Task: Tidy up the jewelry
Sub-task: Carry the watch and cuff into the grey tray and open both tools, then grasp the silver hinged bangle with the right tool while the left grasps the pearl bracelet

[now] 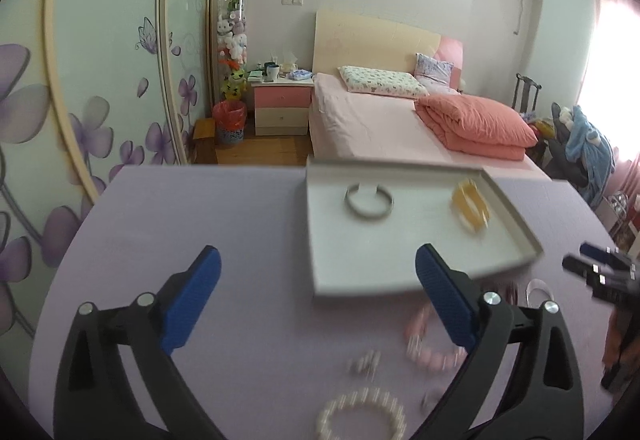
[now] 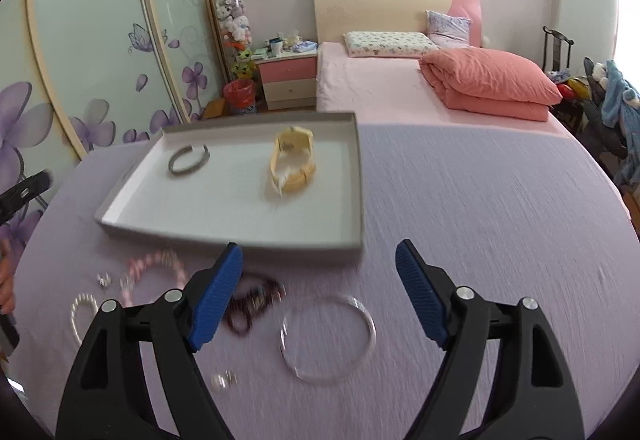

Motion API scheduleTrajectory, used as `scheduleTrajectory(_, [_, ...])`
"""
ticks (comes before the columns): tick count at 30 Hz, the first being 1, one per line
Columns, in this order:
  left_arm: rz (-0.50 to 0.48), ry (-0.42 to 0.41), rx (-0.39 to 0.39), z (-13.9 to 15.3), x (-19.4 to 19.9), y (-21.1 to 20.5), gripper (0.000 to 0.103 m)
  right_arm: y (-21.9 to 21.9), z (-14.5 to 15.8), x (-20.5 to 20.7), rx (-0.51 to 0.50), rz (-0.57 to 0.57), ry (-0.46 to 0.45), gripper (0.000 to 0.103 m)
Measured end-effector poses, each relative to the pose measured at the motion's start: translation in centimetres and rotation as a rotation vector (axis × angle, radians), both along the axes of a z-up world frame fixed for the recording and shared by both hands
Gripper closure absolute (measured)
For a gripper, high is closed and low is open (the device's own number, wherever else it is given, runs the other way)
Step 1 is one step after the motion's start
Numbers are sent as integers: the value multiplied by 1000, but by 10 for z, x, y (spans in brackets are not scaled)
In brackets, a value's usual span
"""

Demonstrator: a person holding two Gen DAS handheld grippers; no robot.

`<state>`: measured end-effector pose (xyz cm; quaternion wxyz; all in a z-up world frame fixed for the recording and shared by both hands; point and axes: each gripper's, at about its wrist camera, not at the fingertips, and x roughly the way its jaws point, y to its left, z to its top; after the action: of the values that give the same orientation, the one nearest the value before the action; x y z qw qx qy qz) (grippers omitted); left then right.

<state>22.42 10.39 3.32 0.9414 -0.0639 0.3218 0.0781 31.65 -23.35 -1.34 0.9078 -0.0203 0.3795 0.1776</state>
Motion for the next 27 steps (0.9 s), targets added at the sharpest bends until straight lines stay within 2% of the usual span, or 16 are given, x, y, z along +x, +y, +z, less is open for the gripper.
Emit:
scheduleTrajectory(5, [-31,34,-2,-21,-49,-5,5,-13,-20,-21,-24,-26,46,18])
scheduleTrajectory(9, [-62,53,9,-38,-72,-15,5,-16,-37,-30,-55,-46,92,16])
scheduleTrajectory(13, [-84,75,42,-50,-81,-21,5,-15,-54,-34,-81,-52,127,16])
scheduleTrajectory(20, [-129,93,37,-61,-93,-30,5,-3,-70,-29,-137,-41,163,11])
scheduleTrajectory(27, [-120,124,35,-69,-91,-31,5,4,-72,-9,-122,-50,150,9])
